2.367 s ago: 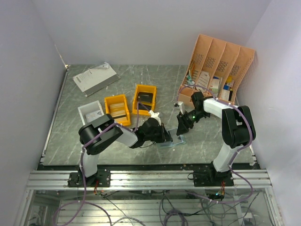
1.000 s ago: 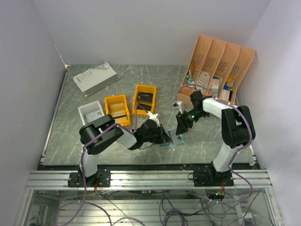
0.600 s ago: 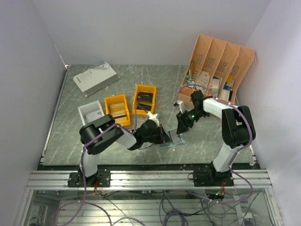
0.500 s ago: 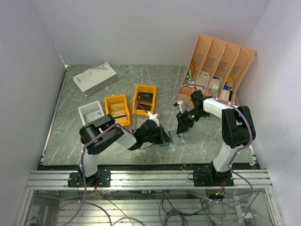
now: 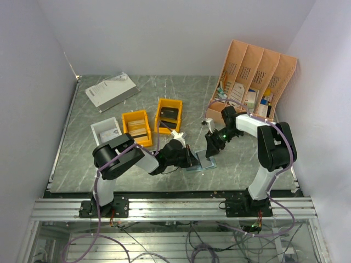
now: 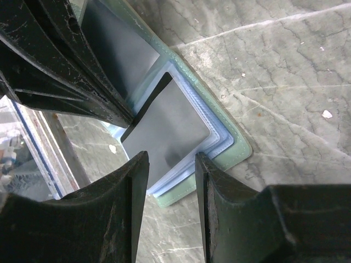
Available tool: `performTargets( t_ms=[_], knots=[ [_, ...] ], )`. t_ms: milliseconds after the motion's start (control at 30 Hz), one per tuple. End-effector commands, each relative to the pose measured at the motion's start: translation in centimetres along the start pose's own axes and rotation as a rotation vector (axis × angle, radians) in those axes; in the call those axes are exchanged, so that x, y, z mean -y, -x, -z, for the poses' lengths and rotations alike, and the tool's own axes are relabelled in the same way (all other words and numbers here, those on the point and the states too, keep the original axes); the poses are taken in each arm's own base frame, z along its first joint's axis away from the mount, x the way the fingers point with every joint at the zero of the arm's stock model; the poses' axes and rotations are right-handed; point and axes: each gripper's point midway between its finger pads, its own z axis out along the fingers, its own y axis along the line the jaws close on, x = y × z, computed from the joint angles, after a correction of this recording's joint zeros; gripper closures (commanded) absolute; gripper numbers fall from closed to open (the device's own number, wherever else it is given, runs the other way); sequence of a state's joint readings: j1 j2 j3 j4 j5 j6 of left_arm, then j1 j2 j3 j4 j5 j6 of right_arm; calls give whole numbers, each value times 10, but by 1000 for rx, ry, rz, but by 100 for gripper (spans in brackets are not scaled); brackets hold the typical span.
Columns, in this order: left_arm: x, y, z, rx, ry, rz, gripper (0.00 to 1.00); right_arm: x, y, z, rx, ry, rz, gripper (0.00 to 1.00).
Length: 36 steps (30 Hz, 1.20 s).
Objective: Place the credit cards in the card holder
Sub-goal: Turn over the card slot in the card holder.
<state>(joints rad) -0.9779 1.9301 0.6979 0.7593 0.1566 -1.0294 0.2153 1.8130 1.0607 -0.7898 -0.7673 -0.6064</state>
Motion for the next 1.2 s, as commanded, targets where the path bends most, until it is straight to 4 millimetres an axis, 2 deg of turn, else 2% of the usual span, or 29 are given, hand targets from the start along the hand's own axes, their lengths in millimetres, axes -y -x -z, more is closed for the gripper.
performTargets(
  t_ms=[0, 333, 500, 800, 1167],
  knots=[
    [-30, -21, 2, -60, 78, -8, 93, -10, 3, -3, -3, 57, 19, 61],
    [-29, -19, 2, -57, 75, -8, 93, -37, 16, 3, 59, 183, 67, 62],
    [-21, -13, 6, -39, 53, -9, 92, -44, 18, 4, 74, 231, 74, 62],
    [0, 3, 20, -1, 33, -38, 85, -51, 19, 1, 78, 286, 67, 63],
    [3, 10, 29, 24, 49, -40, 82, -69, 21, -4, 84, 376, 86, 63]
  ],
)
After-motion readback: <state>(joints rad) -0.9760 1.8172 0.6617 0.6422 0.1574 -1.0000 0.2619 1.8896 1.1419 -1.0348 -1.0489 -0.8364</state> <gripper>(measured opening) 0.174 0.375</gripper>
